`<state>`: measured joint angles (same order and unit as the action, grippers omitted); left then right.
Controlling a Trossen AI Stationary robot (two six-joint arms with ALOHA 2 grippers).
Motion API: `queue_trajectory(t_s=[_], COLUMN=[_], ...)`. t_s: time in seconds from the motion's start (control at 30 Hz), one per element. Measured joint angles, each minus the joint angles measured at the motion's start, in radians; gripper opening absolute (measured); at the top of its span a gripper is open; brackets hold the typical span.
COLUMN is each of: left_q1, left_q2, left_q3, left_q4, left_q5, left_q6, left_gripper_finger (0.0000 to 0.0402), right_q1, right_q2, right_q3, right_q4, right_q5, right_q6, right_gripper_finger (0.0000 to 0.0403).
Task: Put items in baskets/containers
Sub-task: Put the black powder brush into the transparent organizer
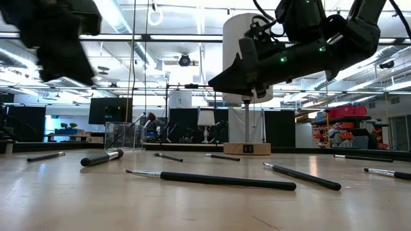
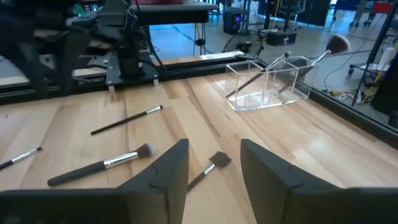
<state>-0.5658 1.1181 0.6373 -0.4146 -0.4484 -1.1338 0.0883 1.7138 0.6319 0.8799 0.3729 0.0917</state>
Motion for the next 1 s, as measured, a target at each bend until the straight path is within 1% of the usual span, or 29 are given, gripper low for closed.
queue_trajectory(t_s=[0.13,0.27,0.37,0.47,0.5,0.57,0.63,0.77,0.83,0.9,1.0], left_q1=[-0.112,-0.186,-0.198,-0.171,-0.153,-0.121,-0.093,-0.044,-0.021,-0.001,0.02], left_q2=[0.107,0.208,0.271,0.315,0.326,0.336,0.34,0.34,0.34,0.351,0.394], left_q3=[0.023,0.024,0.024,0.024,0.024,0.024,0.024,0.024,0.024,0.026,0.058], left_q4=[-0.012,0.008,0.036,0.035,0.041,0.047,0.081,0.116,0.109,0.112,0.084], left_q5=[0.003,0.064,0.068,-0.006,-0.016,-0.02,-0.024,-0.036,-0.041,-0.051,-0.079], left_q6=[-0.257,-0.429,-0.441,-0.424,-0.43,-0.422,-0.394,-0.341,-0.348,-0.369,-0.378], left_gripper_finger=[0.0072,0.0051,0.0042,0.0041,0.0043,0.0054,0.0077,0.0148,0.0186,0.0214,0.0229], right_q1=[0.0,0.0,0.0,0.0,0.0,0.0,0.0,0.0,0.0,0.0,0.0], right_q2=[0.0,0.0,0.0,0.0,0.0,0.0,0.0,0.0,0.0,0.0,0.0], right_q3=[0.0,0.0,0.0,0.0,0.0,0.0,0.0,0.0,0.0,0.0,0.0], right_q4=[0.0,-0.005,-0.004,-0.006,-0.008,-0.008,-0.009,-0.01,-0.012,-0.016,-0.016], right_q5=[0.0,0.0,0.0,0.0,0.0,0.0,0.0,0.0,0.0,0.0,0.0], right_q6=[-0.005,-0.033,-0.064,-0.074,-0.074,-0.074,-0.074,-0.075,-0.075,-0.075,-0.075], right_gripper_finger=[0.0149,0.0149,0.0149,0.0149,0.0149,0.0149,0.0149,0.0149,0.0149,0.0149,0.0149])
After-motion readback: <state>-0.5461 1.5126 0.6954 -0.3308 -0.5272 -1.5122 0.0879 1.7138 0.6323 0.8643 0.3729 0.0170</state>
